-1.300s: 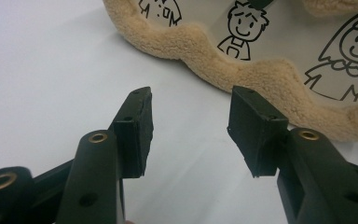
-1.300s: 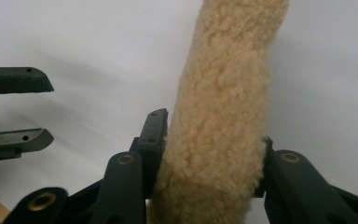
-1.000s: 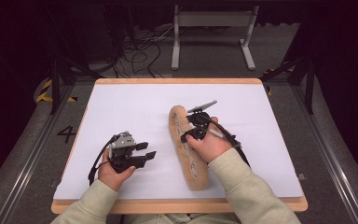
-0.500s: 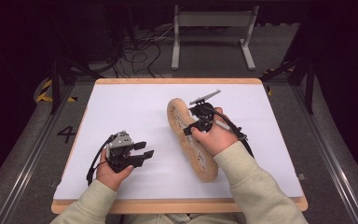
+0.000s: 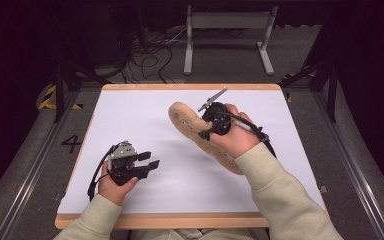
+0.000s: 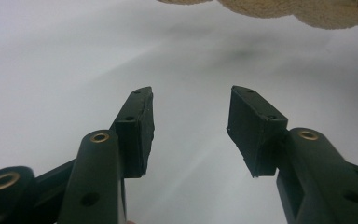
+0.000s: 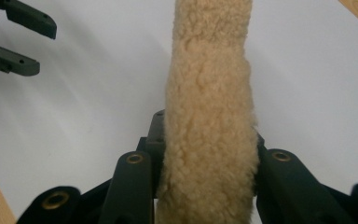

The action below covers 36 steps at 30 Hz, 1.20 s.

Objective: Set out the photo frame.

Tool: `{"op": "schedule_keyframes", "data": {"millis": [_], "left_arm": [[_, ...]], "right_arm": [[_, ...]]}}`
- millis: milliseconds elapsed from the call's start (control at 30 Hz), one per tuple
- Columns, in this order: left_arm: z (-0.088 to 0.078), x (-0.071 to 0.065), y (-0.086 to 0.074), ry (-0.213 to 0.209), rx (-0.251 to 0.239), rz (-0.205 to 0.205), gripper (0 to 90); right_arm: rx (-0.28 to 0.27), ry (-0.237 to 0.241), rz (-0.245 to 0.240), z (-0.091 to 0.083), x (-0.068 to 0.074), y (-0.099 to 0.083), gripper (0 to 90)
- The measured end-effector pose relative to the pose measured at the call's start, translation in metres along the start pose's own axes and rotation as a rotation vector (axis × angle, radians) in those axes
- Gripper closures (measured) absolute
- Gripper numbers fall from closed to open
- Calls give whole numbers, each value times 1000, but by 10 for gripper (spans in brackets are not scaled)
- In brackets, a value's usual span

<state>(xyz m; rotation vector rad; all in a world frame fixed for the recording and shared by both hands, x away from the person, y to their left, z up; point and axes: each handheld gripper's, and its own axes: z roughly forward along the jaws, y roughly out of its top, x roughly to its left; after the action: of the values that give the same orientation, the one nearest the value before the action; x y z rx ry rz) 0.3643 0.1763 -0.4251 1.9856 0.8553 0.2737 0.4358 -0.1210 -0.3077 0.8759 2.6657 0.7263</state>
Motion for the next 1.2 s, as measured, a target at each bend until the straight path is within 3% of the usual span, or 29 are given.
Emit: {"op": "schedule_keyframes", "data": {"millis": [33,67,100,167,267,367,467,600,633,700,867,1000,1200], "left_arm": [[-3,2,-1,3,-2,-5,513],[-3,2,-1,3,-2,-5,518],[-6,3,-3,8,-3,-14,522],[-7,4,-4,12,-6,-20,524],[-10,5,-6,15,-10,-31,526],[-13,6,-7,28,-16,-35,525],[-14,8,-8,33,-14,-43,523],[-14,9,-9,31,-13,-47,520],[-14,9,-9,31,-13,-47,520],[-15,9,-10,29,-13,-54,520],[-17,9,-11,32,-16,-58,520],[-17,10,-12,36,-18,-57,520],[-17,10,-12,32,-17,-58,520]], "right_arm": [[4,29,-42,0,-1,3,669],[4,29,-42,0,-1,3,669],[11,67,-95,0,-3,5,669],[14,78,-109,0,-3,6,669],[9,125,-173,2,-5,9,669],[-20,194,-232,5,-12,10,668],[-48,244,-321,9,-16,12,667],[-5,300,-433,12,-18,19,667],[-5,300,-433,12,-18,19,667],[26,309,-479,16,-18,23,667],[52,347,-524,26,-23,26,667],[64,369,-524,32,-25,25,667],[33,386,-502,42,-31,21,667]]}}
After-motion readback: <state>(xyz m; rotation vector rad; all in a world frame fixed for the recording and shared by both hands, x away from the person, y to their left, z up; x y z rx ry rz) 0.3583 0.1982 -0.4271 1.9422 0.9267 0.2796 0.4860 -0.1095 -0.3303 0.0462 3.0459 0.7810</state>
